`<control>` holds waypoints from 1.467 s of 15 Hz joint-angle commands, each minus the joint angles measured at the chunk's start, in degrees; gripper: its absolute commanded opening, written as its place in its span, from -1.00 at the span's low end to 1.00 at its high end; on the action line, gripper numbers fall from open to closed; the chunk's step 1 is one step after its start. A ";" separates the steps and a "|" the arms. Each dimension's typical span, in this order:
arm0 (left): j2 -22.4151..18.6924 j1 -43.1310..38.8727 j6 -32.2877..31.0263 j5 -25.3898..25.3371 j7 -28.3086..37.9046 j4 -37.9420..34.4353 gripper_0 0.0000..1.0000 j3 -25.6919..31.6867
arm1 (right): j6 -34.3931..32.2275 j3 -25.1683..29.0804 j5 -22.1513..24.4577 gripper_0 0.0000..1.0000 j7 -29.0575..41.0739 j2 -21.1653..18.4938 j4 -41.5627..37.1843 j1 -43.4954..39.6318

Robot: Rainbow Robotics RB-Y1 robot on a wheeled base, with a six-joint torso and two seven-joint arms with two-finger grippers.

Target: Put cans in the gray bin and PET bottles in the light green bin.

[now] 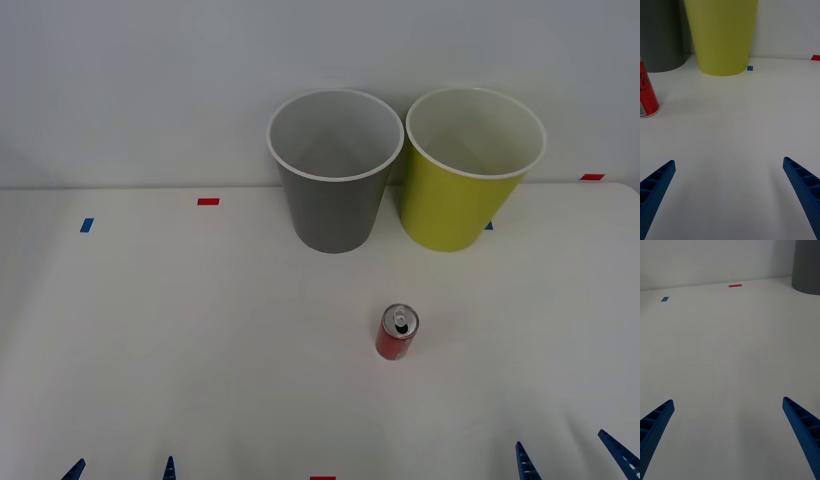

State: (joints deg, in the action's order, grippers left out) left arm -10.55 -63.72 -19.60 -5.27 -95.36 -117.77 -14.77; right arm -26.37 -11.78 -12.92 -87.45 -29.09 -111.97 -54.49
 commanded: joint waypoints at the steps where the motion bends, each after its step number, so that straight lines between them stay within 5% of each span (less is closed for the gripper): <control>1: 0.00 0.00 0.00 0.00 0.00 0.00 1.00 0.00 | 0.00 0.00 0.00 1.00 0.00 0.00 0.00 0.00; 15: 0.00 0.00 0.00 0.00 0.00 0.00 1.00 0.00 | -2.02 -0.62 1.14 1.00 -0.44 1.41 1.76 1.32; 22: 0.00 0.00 0.00 0.00 0.00 0.00 1.00 0.00 | -6.42 -7.73 0.97 1.00 -1.67 0.97 1.58 4.66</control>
State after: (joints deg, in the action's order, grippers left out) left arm -10.55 -63.72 -19.60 -5.27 -95.36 -117.76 -14.77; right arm -32.60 -18.00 -11.85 -88.85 -27.99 -110.38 -51.01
